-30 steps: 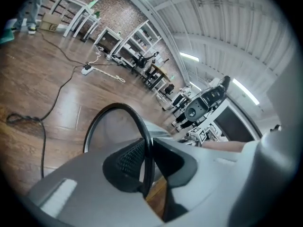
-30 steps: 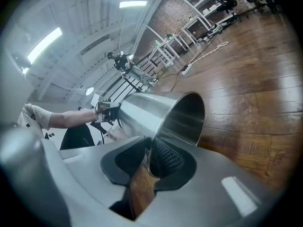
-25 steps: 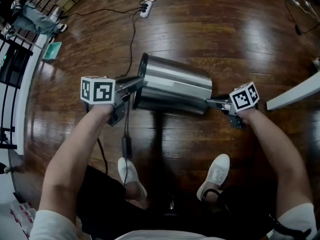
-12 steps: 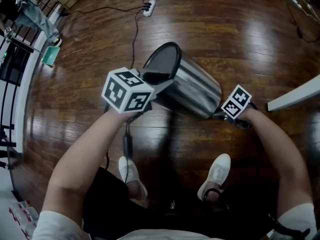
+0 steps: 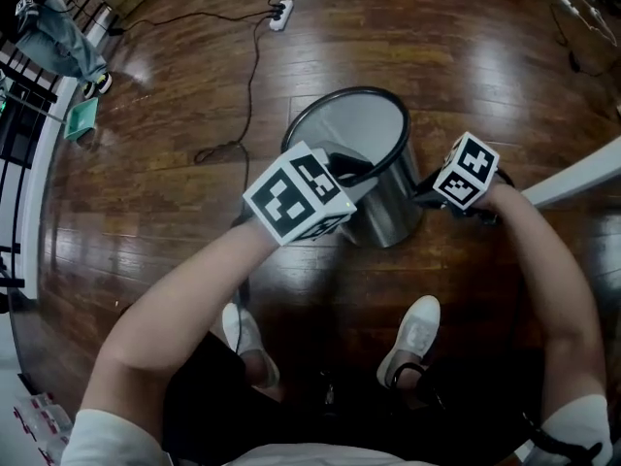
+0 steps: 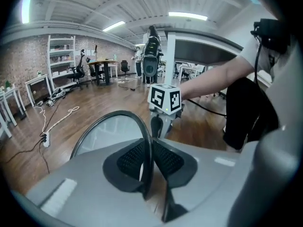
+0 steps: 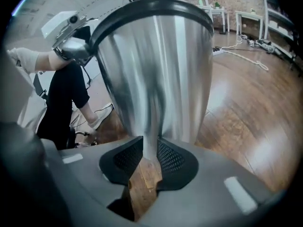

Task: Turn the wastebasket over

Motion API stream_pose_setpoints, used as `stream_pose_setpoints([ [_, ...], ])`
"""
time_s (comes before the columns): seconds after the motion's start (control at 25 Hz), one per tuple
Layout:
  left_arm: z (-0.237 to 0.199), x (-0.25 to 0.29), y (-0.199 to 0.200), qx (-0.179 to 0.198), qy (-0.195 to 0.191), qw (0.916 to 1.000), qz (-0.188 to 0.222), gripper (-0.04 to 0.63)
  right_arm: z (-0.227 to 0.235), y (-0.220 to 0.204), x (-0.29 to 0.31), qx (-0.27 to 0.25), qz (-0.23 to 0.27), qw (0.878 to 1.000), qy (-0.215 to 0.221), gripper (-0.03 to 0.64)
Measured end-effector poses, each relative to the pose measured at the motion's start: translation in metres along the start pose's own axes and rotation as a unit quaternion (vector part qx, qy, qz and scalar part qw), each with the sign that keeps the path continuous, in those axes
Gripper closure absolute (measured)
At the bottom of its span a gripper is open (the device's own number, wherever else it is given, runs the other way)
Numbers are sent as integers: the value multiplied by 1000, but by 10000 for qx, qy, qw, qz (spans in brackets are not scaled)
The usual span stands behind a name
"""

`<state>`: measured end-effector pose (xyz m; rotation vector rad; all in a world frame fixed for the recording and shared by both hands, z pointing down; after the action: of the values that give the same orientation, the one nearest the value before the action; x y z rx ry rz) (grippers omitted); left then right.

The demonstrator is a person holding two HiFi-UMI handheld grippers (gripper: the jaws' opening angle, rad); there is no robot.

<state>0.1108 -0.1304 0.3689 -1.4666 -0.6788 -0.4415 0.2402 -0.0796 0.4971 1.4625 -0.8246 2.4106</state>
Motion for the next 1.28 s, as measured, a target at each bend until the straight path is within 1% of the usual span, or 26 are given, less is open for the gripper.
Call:
stream_pose_setpoints([
  [0.12, 14, 11, 3, 244, -8, 9996, -130, 540, 2, -7, 0, -77, -156, 9998, -124, 529],
  [0.16, 20, 15, 3, 360, -37, 9992, -178, 540, 2, -12, 3, -110, -261, 9995, -145, 538],
  [0.24, 34, 26, 0, 592, -99, 9977, -319, 538, 0, -22, 12, -169, -505, 9984, -162, 536],
  [0.32, 48, 40, -7, 871, -126, 9947, -534, 538, -1, -29, 23, -174, -674, 9975, -151, 528],
  [0.44, 65, 62, -20, 1288, -141, 9876, -881, 537, 0, -38, 37, -78, -687, 9975, -152, 522],
  [0.48, 68, 68, -23, 1346, -164, 9862, -948, 537, 0, -41, 39, -20, -653, 9978, -147, 515],
  [0.56, 72, 77, -31, 1330, -248, 9855, -1023, 535, 0, -44, 40, 70, -562, 9983, -125, 516],
  [0.64, 73, 80, -34, 1333, -252, 9850, -1063, 536, 2, -42, 38, 78, -487, 9987, -129, 515],
  [0.72, 74, 83, -30, 1330, -229, 9856, -1020, 537, 4, -45, 32, 97, -497, 9986, -136, 515],
  [0.8, 78, 88, -28, 1369, -199, 9857, -961, 535, 5, -53, 26, 59, -635, 9979, -142, 506],
  [0.92, 74, 90, -26, 1707, 95, 9809, -923, 531, 10, -58, 19, -125, -903, 9958, -69, 499],
  [1.0, 75, 90, -19, 1782, 200, 9807, -776, 532, 11, -73, 8, -171, -1079, 9940, -65, 487],
  [1.12, 83, 83, 0, 1609, 91, 9864, -327, 540, 7, -96, -22, -50, -1116, 9935, -240, 476],
  [1.2, 77, 68, 8, 1475, 26, 9890, -89, 545, 3, -88, -43, -77, -1032, 9937, -423, 469],
  [1.28, 69, 48, 9, 1252, -26, 9921, 69, 552, -6, -69, -65, -194, -924, 9927, -747, 468],
])
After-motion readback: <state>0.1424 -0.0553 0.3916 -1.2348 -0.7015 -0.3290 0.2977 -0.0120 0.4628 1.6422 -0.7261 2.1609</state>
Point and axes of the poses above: the fingertips, and each gripper's own axes: x forward along the fingers, z to its right, y out of its top, the point moved 5 cm from there along -x, backward along the fingers
